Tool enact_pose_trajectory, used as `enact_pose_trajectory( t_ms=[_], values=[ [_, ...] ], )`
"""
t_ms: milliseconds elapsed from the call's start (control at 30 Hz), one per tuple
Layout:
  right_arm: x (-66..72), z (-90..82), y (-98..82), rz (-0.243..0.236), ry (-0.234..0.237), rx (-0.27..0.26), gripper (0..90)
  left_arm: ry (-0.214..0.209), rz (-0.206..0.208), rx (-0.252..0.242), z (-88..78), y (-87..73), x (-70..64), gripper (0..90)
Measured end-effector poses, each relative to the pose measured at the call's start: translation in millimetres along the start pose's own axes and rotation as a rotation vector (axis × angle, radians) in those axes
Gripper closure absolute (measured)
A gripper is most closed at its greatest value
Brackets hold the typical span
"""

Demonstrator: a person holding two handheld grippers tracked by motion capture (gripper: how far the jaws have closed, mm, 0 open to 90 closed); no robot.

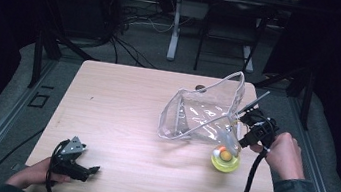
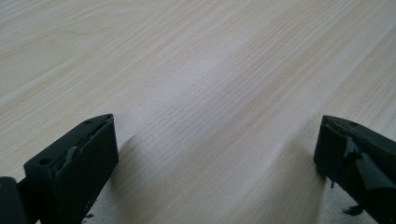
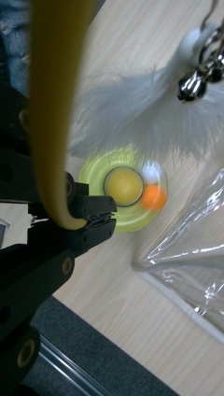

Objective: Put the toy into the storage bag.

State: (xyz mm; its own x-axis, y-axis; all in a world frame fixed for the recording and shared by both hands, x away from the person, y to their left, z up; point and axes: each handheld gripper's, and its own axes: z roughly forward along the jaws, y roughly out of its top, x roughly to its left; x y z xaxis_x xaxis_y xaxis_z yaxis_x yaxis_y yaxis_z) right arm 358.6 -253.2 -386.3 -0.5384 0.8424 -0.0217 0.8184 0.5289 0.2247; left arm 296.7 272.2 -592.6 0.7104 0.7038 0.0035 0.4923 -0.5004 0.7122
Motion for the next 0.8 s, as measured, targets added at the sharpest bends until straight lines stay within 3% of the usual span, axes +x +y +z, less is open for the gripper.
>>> enact_pose_trajectory(
  t_ms=[633, 800],
  values=[
    [-33.2, -18.4, -12.5, 0.071, -0.027, 0.047, 87.4, 0.000, 0.000, 0.000, 0.0, 0.0, 0.0, 0.0],
    [-42.0, -24.0, -14.8, 0.109, -0.034, 0.045, 87.4, -0.001, -0.006, -0.002, 0.2, -0.1, -0.4, 0.0]
  ],
)
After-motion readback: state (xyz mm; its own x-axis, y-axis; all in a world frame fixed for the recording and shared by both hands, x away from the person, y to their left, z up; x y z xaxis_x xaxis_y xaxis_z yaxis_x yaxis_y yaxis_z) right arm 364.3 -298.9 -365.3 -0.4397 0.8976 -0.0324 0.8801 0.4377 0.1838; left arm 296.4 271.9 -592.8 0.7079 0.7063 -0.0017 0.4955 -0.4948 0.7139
